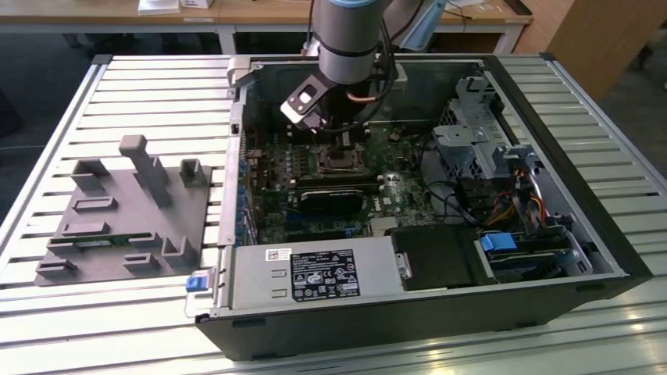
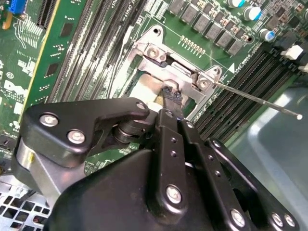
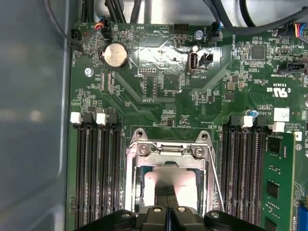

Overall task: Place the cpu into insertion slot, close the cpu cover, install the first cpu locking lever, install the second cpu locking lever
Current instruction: 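Close the cpu cover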

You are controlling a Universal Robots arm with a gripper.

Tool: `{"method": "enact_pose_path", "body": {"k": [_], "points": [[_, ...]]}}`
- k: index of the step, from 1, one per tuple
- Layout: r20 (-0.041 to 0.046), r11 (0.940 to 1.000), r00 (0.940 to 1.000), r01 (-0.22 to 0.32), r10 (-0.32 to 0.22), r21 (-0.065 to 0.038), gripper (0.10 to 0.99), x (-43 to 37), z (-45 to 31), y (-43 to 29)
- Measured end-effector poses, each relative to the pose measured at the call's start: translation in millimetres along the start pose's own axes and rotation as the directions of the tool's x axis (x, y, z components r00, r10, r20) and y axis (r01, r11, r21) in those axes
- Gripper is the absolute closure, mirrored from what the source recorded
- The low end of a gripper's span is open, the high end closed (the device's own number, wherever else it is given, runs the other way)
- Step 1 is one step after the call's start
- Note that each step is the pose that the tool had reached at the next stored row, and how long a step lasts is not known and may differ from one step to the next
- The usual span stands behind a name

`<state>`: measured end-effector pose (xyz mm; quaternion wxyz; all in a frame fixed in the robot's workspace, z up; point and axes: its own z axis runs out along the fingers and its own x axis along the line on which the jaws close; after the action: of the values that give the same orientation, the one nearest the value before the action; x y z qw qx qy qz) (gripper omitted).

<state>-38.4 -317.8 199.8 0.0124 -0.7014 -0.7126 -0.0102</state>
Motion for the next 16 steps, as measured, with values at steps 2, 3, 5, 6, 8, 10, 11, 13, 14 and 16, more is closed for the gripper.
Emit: {"method": "enact_pose_path", "body": {"k": [2, 3, 5, 6, 8, 10, 11, 13, 14, 16], "points": [[0.0009, 1.0000, 1.0000, 0.000, 0.000, 0.000, 0.980, 0.0, -1.8, -1.2], [0.0014, 1.0000, 1.0000, 0.000, 0.000, -0.001, 0.980, -0.1, -2.9, -2.5], [0.0012, 1.0000, 1.0000, 0.000, 0.000, -0.003, 0.980, 0.1, -4.9, -4.6], [0.0014, 1.0000, 1.0000, 0.000, 0.000, -0.004, 0.980, 0.1, -5.8, -5.3], [0.0015, 1.0000, 1.0000, 0.000, 0.000, -0.005, 0.980, 0.1, -7.6, -6.4], [0.0012, 1.0000, 1.0000, 0.000, 0.000, -0.007, 0.980, 0.2, -7.7, -9.7], [0.0014, 1.0000, 1.0000, 0.000, 0.000, -0.007, 0.980, 0.2, -7.7, -12.2], [0.0013, 1.0000, 1.0000, 0.000, 0.000, -0.008, 0.980, 0.4, -6.7, -15.3], [0.0014, 1.0000, 1.0000, 0.000, 0.000, -0.008, 0.980, 0.3, -6.0, -15.7], [0.0015, 1.0000, 1.0000, 0.000, 0.000, -0.008, 0.980, 0.2, -4.6, -16.0]]}}
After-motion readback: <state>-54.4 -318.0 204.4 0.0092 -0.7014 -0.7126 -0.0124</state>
